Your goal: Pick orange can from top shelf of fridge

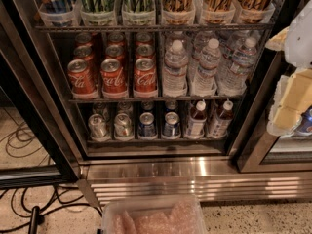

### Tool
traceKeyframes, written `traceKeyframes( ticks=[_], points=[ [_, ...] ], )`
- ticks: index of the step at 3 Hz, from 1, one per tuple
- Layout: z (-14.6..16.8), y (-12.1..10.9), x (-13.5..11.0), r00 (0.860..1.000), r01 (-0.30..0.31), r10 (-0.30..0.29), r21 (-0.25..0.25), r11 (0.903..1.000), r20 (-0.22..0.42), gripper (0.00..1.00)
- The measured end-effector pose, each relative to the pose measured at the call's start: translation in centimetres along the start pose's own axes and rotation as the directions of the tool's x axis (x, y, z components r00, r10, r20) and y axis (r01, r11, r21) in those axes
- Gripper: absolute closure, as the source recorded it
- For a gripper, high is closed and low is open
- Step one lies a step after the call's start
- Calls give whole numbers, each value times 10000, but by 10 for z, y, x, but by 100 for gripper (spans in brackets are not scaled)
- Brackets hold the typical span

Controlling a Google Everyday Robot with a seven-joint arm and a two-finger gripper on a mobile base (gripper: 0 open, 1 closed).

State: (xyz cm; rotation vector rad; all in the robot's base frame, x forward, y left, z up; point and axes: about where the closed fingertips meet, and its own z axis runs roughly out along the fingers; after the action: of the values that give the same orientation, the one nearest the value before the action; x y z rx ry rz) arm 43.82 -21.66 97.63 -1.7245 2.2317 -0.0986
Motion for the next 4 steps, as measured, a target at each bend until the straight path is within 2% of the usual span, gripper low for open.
traceKeyframes(
  ticks=[1, 2, 3, 4],
  points=[
    [0, 0, 0, 10000, -3, 3, 1, 10000, 4, 0],
    [1, -4, 1, 9973, -483, 477, 85, 9988, 553, 0],
    [-1, -6, 5, 9744, -1788, 1678, 634, 9818, 1495, 0],
    [-10, -25, 3, 9186, -3037, 2521, 1352, 9431, 3045, 0]
  ],
)
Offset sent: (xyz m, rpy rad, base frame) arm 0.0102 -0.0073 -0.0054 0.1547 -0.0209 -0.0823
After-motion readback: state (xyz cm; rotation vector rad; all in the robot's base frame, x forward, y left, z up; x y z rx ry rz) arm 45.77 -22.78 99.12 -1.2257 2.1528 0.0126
